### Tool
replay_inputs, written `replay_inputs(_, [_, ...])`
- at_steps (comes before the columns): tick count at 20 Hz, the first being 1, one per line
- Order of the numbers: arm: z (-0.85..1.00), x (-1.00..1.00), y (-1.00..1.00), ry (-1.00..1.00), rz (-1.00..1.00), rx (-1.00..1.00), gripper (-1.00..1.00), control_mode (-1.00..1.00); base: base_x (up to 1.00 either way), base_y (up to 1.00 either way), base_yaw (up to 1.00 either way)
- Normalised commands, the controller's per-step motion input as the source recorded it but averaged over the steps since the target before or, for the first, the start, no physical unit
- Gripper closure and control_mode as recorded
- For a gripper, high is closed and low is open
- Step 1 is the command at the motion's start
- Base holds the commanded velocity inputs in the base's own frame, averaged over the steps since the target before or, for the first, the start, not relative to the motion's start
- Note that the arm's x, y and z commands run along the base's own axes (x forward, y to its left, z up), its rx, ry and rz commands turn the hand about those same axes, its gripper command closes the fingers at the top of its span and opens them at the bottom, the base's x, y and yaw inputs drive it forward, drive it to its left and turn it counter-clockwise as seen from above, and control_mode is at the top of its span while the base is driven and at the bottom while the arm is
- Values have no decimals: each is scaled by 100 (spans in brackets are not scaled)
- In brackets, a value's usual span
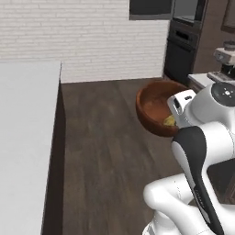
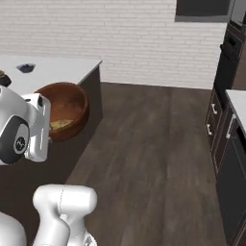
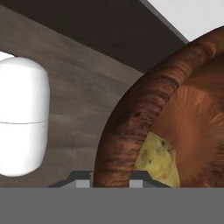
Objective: Pick the potato from the sink and place it in the bowl. Then pick the bowl and place it in the microwave. Then close the microwave door and press the start button.
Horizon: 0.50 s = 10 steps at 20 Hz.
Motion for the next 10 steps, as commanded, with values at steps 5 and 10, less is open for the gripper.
replay_inputs(5, [0, 0, 0, 0, 0, 0, 100, 100, 100, -75, -6])
replay_inputs(10, [0, 0, 0, 0, 0, 0, 100, 100, 100, -36, -12])
